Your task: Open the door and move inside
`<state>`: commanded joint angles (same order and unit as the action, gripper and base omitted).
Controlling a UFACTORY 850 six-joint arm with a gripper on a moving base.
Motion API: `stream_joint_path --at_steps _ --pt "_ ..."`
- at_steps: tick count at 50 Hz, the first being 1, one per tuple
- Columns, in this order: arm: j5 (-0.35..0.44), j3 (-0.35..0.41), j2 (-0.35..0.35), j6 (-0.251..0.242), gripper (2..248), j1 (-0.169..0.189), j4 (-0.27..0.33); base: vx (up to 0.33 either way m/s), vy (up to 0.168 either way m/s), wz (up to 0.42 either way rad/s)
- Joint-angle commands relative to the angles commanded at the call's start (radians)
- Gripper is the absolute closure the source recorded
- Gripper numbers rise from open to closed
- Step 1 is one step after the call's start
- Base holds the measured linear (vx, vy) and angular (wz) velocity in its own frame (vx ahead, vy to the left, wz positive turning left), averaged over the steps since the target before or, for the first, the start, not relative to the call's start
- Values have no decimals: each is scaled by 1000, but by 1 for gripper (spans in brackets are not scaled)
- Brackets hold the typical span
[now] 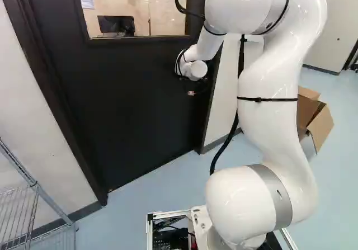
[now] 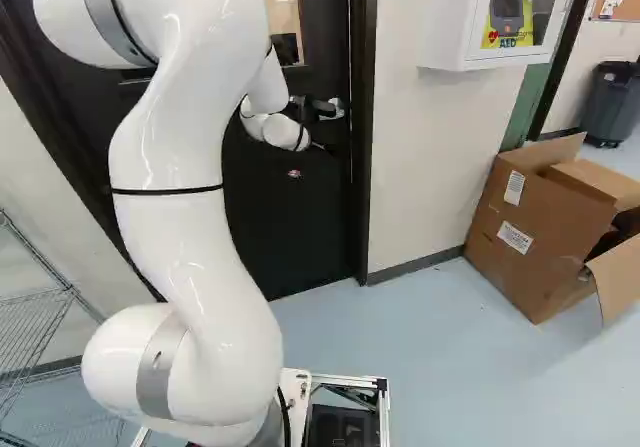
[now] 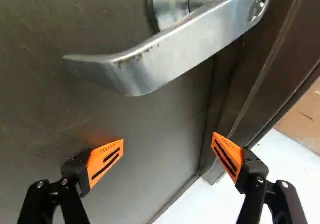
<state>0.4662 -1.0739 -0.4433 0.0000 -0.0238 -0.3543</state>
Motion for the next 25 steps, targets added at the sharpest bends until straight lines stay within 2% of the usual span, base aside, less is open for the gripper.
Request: stream_joint_path --at_steps 25 --pt "6 -113 -88 0 3 -27 -20 0 0 0"
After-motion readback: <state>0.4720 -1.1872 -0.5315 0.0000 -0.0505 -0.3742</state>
